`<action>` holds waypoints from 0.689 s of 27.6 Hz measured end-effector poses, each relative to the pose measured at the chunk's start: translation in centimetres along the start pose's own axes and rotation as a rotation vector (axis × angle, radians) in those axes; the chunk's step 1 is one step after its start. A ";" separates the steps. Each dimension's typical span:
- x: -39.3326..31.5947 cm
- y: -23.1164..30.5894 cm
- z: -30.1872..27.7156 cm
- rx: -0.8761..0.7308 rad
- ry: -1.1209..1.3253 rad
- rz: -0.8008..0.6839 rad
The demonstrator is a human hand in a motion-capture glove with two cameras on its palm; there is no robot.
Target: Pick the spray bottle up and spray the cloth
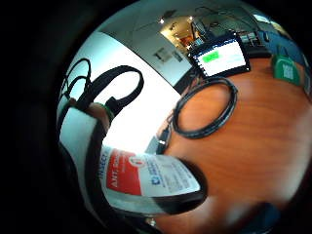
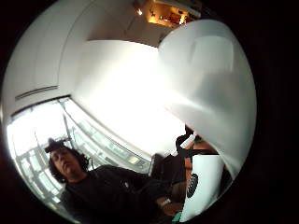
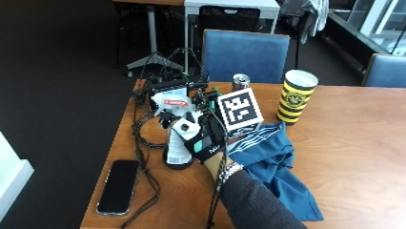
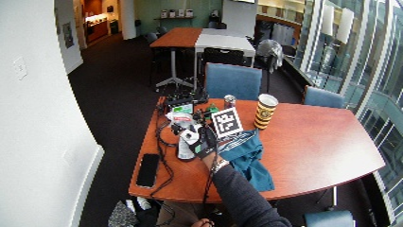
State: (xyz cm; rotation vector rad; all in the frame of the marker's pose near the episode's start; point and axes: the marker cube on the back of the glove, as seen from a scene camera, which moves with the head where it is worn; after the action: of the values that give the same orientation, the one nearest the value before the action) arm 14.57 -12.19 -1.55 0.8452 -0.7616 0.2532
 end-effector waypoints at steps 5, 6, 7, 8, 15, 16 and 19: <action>-1.8 -1.2 0.6 0.015 0.014 -0.032; -2.0 -1.5 0.8 0.020 0.013 -0.040; -2.2 -1.7 0.9 0.025 0.012 -0.049; -2.4 -1.8 0.9 0.029 0.013 -0.060; -3.7 -3.0 0.4 0.034 0.017 -0.116; -3.9 -3.2 0.4 0.034 0.013 -0.121; -4.5 -3.8 0.3 0.032 0.001 -0.139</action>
State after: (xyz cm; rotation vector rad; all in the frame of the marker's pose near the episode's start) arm 13.00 -14.50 -6.75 0.9244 -0.6961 0.1428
